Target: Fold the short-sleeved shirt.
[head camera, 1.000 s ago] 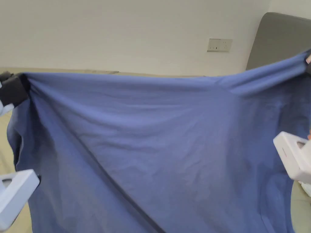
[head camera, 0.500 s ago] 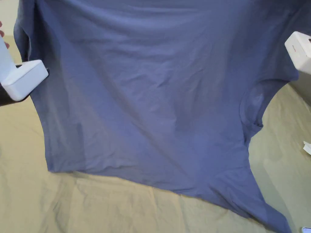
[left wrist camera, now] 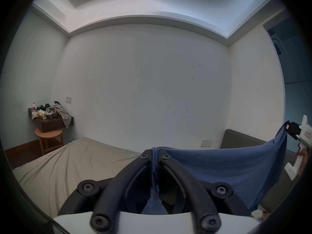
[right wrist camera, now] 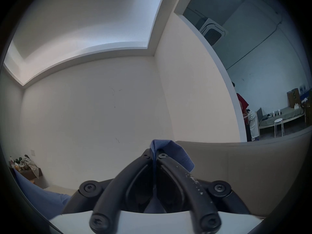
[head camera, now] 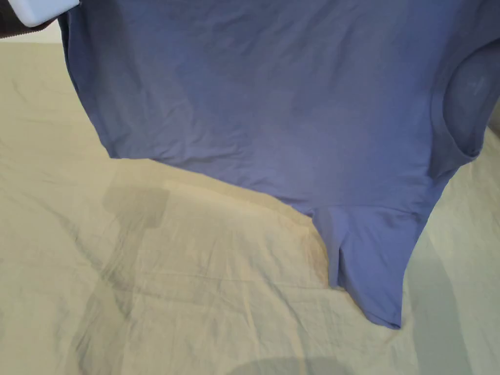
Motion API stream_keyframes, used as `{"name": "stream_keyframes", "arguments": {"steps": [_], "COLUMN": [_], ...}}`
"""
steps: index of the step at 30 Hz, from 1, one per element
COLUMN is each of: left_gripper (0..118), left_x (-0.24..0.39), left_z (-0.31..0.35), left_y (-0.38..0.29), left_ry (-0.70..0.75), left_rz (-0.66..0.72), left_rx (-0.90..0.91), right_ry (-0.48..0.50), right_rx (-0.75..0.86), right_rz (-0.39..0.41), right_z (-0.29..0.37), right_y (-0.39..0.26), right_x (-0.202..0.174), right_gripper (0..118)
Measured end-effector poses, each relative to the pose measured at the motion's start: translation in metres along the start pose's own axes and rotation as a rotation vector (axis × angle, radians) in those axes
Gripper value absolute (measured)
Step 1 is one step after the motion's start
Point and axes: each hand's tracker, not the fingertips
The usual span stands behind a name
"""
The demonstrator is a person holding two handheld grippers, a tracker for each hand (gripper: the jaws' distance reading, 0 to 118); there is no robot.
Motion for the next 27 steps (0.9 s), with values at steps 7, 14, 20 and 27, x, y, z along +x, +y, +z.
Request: {"name": "stream_keyframes", "arguments": {"steps": [7, 14, 20, 27], "left_gripper": [5, 5, 5, 5], "left_x": [-0.008, -0.031, -0.054, -0.064], "left_z": [0.001, 0.021, 0.089, 0.207], "left_y": [-0.016, -0.066, -0.109, -0.157], "left_ry": [-0.012, 0.020, 0.007, -0.017], "left_rz": [-0.009, -0.071, -0.050, -0.119], "left_rx": [-0.028, -0.146, -0.165, -0.232], "right_ry": [0.041, 0.128, 0.210, 0.268], "right_rx": [-0.012, -0.103, -0.155, -0.281], "right_rz": [0.034, 0.094, 0.048, 0.014], "right_z": [0.005, 0.043, 0.121, 0.236], "right_y": [-0.006, -0.040, -0.077, -0.118], "right_x": [-0.003, 0.000, 0.029, 0.077], "right_gripper": [2, 2, 2, 2]}}
